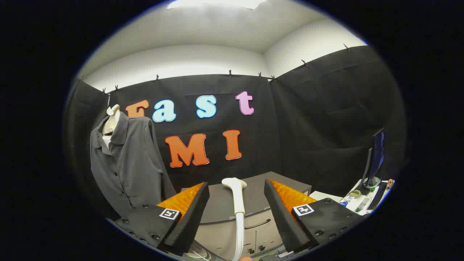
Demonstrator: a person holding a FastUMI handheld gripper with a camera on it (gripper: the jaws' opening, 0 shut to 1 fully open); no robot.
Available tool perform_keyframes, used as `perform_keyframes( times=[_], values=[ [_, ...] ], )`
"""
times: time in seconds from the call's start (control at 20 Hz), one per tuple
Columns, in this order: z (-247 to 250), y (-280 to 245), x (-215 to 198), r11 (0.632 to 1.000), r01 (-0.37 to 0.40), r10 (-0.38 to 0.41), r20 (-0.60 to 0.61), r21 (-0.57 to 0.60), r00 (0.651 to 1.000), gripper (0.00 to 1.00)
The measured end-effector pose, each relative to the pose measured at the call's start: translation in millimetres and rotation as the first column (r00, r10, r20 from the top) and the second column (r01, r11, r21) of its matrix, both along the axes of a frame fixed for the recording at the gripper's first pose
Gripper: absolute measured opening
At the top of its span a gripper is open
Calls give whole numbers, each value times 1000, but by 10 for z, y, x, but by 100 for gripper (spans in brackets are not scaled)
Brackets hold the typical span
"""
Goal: Iron the clothes twice with a garment steamer, once on the left side and once on the right side.
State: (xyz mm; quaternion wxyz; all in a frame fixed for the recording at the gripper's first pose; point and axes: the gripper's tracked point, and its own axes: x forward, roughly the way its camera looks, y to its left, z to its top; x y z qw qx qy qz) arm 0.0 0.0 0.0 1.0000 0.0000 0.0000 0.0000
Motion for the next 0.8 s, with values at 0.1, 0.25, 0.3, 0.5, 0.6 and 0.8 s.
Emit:
perform_keyframes(
  times=[0.1, 0.25, 0.3, 0.5, 0.6, 0.8],
  values=[
    [1, 41, -65, 1000, 16, -16, 3, -5, 1000, 98],
    [28, 72, -181, 999, 42, -42, 17, -4, 999, 98],
    [27, 86, -219, 999, 52, -52, 22, -6, 998, 98],
    [-6, 145, -351, 997, 79, -80, 24, 7, 997, 98],
    [-18, 171, -386, 996, 88, -88, 20, 14, 996, 98],
    [-65, 213, -404, 996, 92, -92, 2, -3, 996, 98]
  ],
)
